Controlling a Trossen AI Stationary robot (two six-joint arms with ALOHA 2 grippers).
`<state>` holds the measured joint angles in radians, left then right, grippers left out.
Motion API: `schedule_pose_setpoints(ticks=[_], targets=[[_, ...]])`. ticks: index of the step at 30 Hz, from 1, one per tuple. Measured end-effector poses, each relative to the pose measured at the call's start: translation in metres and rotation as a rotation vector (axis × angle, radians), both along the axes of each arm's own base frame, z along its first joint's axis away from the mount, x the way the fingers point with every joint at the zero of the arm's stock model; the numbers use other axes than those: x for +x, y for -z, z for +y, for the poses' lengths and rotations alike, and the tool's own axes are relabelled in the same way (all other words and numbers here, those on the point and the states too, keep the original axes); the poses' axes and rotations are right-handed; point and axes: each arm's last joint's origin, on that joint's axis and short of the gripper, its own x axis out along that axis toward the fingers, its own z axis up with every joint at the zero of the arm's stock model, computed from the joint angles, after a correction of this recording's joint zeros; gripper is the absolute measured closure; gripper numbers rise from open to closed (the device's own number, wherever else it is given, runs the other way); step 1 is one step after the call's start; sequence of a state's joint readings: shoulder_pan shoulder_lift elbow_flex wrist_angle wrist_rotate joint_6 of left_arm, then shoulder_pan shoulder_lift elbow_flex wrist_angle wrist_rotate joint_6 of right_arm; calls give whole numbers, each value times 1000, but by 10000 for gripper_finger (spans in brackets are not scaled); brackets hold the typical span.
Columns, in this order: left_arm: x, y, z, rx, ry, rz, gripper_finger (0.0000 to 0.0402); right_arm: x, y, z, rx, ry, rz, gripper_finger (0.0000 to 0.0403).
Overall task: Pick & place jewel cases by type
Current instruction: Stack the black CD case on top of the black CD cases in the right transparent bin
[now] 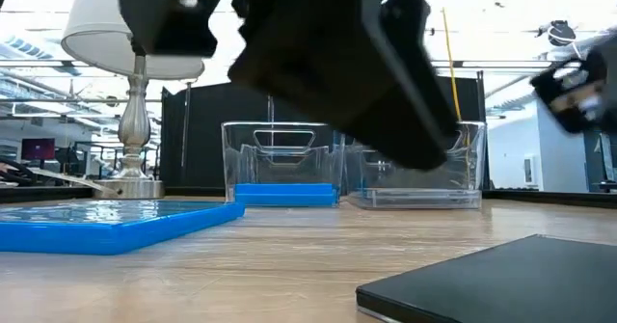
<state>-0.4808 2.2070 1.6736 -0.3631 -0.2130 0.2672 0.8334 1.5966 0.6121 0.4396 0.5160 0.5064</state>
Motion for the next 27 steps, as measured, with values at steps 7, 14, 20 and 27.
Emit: schedule_pose_setpoints(ticks=[7, 14, 20, 27], targets=[[-4, 8, 9, 83, -110, 62, 117, 38, 22, -2, -9, -50, 66, 403], [-7, 8, 7, 123, -133, 57, 117, 70, 29, 11, -49, -116, 121, 403], [-10, 9, 8, 116, -168, 88, 117, 77, 42, 17, 32, -156, 242, 403], [-11, 9, 6, 108, -174, 91, 117, 70, 50, 22, 101, -186, 327, 403]])
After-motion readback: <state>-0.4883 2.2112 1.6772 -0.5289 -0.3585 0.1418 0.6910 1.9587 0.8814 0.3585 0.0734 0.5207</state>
